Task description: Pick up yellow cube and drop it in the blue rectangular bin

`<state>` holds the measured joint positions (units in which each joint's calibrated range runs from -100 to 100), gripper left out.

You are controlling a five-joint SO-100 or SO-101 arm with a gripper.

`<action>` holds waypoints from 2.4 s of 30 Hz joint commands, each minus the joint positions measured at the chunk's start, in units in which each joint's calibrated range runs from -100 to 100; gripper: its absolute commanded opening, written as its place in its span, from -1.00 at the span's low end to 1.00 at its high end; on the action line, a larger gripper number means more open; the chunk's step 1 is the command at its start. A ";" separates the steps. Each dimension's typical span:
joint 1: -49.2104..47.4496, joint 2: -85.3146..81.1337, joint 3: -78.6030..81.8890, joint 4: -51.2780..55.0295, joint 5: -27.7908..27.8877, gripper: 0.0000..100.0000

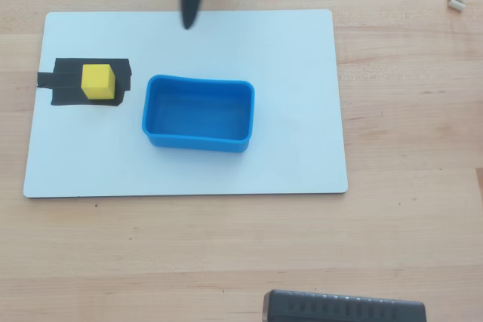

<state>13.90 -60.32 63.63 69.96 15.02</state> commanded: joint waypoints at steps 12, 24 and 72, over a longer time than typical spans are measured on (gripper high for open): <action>10.71 37.89 -41.72 7.24 7.86 -0.99; 14.23 55.44 -55.08 7.33 9.62 -0.99; 17.92 67.43 -65.35 12.53 5.62 -0.66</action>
<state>33.04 10.87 4.91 79.42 22.39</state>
